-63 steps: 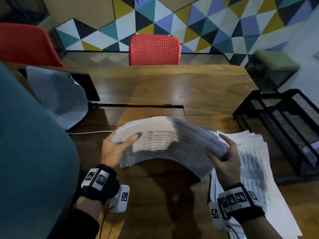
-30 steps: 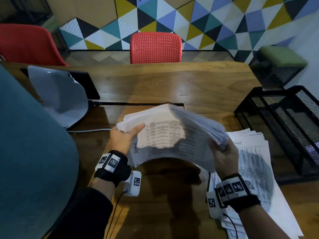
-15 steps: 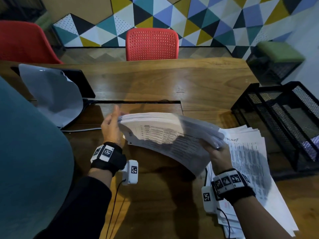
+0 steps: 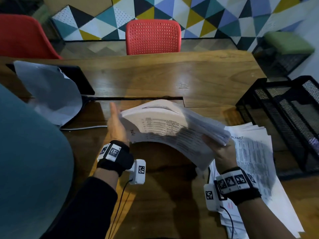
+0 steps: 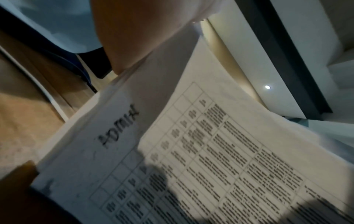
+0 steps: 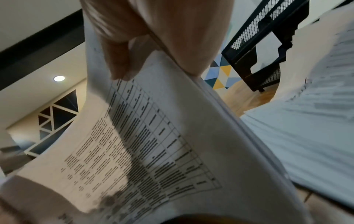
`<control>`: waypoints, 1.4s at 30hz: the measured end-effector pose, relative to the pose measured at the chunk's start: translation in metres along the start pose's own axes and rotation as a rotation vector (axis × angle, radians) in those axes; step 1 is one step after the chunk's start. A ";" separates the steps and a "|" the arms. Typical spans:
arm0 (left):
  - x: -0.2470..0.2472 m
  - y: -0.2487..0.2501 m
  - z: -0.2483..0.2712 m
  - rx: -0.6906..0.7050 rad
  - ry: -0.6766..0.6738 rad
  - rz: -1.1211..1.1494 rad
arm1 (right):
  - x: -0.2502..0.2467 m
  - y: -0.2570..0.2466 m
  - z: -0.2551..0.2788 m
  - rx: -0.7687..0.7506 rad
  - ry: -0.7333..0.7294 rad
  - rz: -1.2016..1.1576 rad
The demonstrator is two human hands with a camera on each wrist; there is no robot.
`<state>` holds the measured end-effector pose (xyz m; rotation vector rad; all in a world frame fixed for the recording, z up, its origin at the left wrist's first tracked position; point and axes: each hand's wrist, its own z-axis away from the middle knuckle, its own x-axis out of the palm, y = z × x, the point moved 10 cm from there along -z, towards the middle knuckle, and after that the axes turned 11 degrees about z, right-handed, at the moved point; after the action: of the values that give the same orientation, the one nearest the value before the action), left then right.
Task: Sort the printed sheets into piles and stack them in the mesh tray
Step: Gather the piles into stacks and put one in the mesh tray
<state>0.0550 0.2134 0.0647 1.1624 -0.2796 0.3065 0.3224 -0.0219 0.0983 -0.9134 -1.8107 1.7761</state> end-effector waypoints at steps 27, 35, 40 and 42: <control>0.038 -0.008 0.000 0.068 -0.266 -0.203 | -0.008 0.030 0.000 0.053 0.087 0.230; 0.013 0.015 0.005 0.192 -0.128 -0.121 | -0.013 -0.035 -0.003 -0.239 0.144 0.335; 0.021 0.024 -0.004 0.245 -0.092 -0.116 | -0.003 -0.055 -0.008 -0.380 0.128 0.477; 0.019 0.029 -0.010 0.278 -0.029 -0.130 | -0.003 -0.050 -0.012 -0.342 0.109 0.502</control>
<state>0.0618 0.2348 0.0926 1.4533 -0.1889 0.2186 0.3258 -0.0130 0.1487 -1.6896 -1.9676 1.6590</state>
